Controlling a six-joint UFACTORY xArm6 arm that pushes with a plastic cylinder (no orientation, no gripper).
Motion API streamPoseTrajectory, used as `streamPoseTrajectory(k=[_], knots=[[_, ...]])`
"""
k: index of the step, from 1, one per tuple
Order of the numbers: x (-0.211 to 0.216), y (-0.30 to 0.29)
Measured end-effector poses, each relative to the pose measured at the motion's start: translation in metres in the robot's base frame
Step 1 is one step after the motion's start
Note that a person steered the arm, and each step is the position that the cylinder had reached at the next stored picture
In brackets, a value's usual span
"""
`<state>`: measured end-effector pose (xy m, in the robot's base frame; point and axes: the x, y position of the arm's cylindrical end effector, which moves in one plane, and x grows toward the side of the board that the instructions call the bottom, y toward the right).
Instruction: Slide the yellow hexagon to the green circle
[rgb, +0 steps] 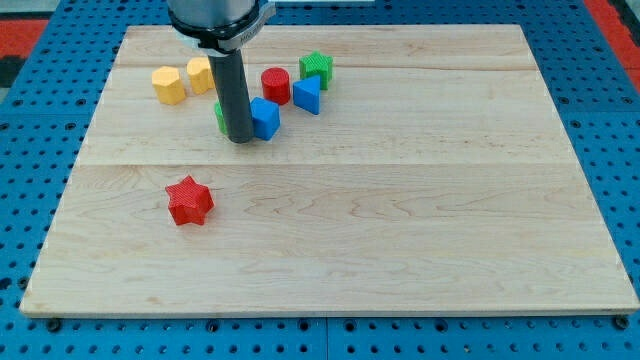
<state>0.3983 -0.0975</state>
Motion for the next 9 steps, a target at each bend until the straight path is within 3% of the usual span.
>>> streamPoseTrajectory(k=[3, 4, 5, 6, 7, 8, 9], knots=[[-0.003, 0.037], [0.027, -0.019], [0.000, -0.068], [-0.008, -0.081], [-0.045, -0.182], [-0.080, -0.182], [-0.082, -0.089]])
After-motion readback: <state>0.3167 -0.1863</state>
